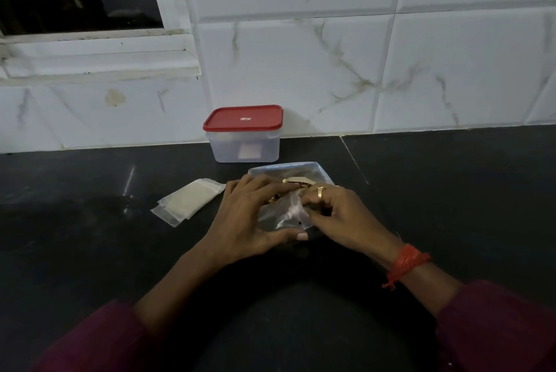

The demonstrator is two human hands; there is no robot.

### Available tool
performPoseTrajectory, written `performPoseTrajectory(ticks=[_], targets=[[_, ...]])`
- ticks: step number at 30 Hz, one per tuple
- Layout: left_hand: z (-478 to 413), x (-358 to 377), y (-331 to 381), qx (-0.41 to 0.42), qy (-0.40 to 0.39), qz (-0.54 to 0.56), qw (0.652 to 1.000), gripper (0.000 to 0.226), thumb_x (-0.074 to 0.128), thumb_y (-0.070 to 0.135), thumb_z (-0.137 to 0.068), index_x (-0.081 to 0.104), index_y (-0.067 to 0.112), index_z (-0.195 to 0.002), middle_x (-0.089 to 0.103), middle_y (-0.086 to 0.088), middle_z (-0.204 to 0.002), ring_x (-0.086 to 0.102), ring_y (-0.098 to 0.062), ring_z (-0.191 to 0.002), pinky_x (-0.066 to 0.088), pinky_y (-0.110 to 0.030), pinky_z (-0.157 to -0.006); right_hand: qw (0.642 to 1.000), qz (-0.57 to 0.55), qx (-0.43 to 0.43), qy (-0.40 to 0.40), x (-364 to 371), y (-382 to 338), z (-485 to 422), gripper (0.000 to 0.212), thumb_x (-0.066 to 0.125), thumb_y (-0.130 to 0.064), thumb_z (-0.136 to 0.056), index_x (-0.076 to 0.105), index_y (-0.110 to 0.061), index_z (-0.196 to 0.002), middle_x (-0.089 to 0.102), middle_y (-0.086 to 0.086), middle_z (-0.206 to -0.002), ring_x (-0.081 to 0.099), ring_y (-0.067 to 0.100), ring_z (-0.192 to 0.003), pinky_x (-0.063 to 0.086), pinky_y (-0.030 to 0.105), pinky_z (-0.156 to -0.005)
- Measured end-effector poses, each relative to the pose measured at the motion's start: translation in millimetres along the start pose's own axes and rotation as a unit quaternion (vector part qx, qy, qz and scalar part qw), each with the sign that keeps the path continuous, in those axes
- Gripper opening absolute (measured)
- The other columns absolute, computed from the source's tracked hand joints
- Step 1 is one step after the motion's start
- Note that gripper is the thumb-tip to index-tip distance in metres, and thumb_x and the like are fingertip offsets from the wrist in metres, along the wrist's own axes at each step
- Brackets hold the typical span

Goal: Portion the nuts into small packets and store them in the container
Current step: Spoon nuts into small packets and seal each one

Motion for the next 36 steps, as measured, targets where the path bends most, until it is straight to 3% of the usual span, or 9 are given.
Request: performPoseTrajectory(ticks=[6, 8, 12, 15, 18, 22, 27, 32, 36], targets=[[9.4, -4.3, 3.2, -0.012, 0.037, 0.016, 0.999, 0.061, 0.067, 0.069, -0.074, 0.059, 0.042, -0.128, 0.055, 0.026, -0.125, 0.044, 0.011, -0.114, 0.036, -0.023, -0.097, 0.999, -0.022, -0.022, 0.01, 3.3, -11.9, 1.9, 0.014, 0.069, -0.027, -0.092, 0.074, -0.039, -0.097, 0.069, -0.017, -0.101, 0.065, 0.001, -0.098, 0.051, 0.016, -0.082], [9.0, -8.9, 0.3, -0.016, 0.056, 0.023, 0.998, 0.06, 0.067, 0.066, -0.073, 0.059, 0.04, -0.127, 0.054, 0.026, -0.12, 0.048, 0.006, -0.109, 0.042, -0.029, -0.093, 0.998, -0.02, -0.024, 0.058, -4.5, -11.5, -0.4, 0.012, 0.068, -0.03, -0.093, 0.075, -0.036, -0.101, 0.067, -0.017, -0.104, 0.064, 0.002, -0.098, 0.052, 0.018, -0.078], [8.6, -20.0, -15.9, -0.038, 0.069, 0.027, 0.996, 0.065, 0.071, 0.069, -0.071, 0.054, 0.046, -0.129, 0.052, 0.032, -0.121, 0.048, 0.003, -0.112, 0.049, -0.037, -0.092, 0.963, 0.215, -0.043, 0.159, -37.4, -8.5, -1.3, 0.023, 0.061, -0.04, -0.091, 0.069, -0.034, -0.111, 0.061, -0.014, -0.11, 0.06, 0.004, -0.098, 0.055, 0.026, -0.077], [10.8, -21.6, -25.9, -0.047, 0.059, 0.039, 0.996, 0.069, 0.073, 0.069, -0.067, 0.055, 0.044, -0.129, 0.054, 0.029, -0.122, 0.05, 0.003, -0.108, 0.052, -0.035, -0.086, 0.925, 0.359, -0.015, 0.122, -45.2, 4.9, -1.6, 0.037, 0.07, -0.038, -0.088, 0.065, -0.032, -0.124, 0.059, -0.007, -0.115, 0.058, 0.011, -0.104, 0.055, 0.032, -0.082], [11.1, -22.1, -28.7, -0.054, 0.036, 0.068, 0.996, 0.07, 0.073, 0.066, -0.066, 0.057, 0.039, -0.128, 0.058, 0.019, -0.123, 0.055, 0.001, -0.099, 0.056, -0.026, -0.077, 0.929, 0.36, 0.002, 0.087, -41.3, 13.7, -4.2, 0.036, 0.069, -0.038, -0.091, 0.066, -0.032, -0.127, 0.062, -0.007, -0.111, 0.061, 0.011, -0.095, 0.054, 0.03, -0.08], [11.8, -26.1, -27.4, -0.043, 0.033, 0.079, 0.995, 0.064, 0.076, 0.059, -0.068, 0.055, 0.043, -0.127, 0.061, 0.02, -0.119, 0.059, -0.008, -0.09, 0.055, -0.022, -0.075, 0.919, 0.383, -0.038, 0.09, -34.9, 9.9, -10.3, 0.031, 0.065, -0.032, -0.094, 0.07, -0.021, -0.123, 0.066, -0.002, -0.101, 0.062, 0.013, -0.084, 0.054, 0.03, -0.072], [17.4, -24.5, -34.1, -0.048, 0.019, 0.095, 0.994, 0.068, 0.084, 0.04, -0.071, 0.053, 0.04, -0.131, 0.058, 0.027, -0.119, 0.06, -0.006, -0.096, 0.052, -0.016, -0.078, 0.919, 0.384, -0.035, 0.081, -28.1, 11.2, -16.6, 0.044, 0.045, -0.045, -0.096, 0.072, -0.019, -0.118, 0.054, -0.005, -0.089, 0.052, 0.009, -0.07, 0.047, 0.026, -0.059], [17.1, -23.7, -41.8, -0.067, 0.023, 0.111, 0.991, 0.07, 0.089, 0.024, -0.073, 0.055, 0.033, -0.134, 0.059, 0.022, -0.123, 0.06, -0.005, -0.099, 0.052, -0.014, -0.078, 0.929, 0.366, -0.012, 0.045, -32.9, 11.4, -18.8, 0.036, 0.054, -0.043, -0.098, 0.067, -0.025, -0.127, 0.063, -0.001, -0.103, 0.06, 0.013, -0.09, 0.051, 0.028, -0.079], [16.9, -20.7, -43.0, -0.079, 0.03, 0.135, 0.987, 0.072, 0.086, 0.033, -0.071, 0.055, 0.03, -0.136, 0.06, 0.021, -0.127, 0.061, -0.007, -0.102, 0.056, -0.022, -0.081, 0.914, 0.406, 0.004, -0.006, -28.3, 8.6, -20.7, 0.04, 0.053, -0.042, -0.1, 0.059, -0.026, -0.136, 0.06, -0.002, -0.118, 0.059, 0.014, -0.103, 0.05, 0.028, -0.088]])
Point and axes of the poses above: each hand's wrist, its own z-axis away from the middle knuckle, its own x-axis out of the palm, y = z × x, the point moved 5 cm from there along -z, towards the middle knuckle
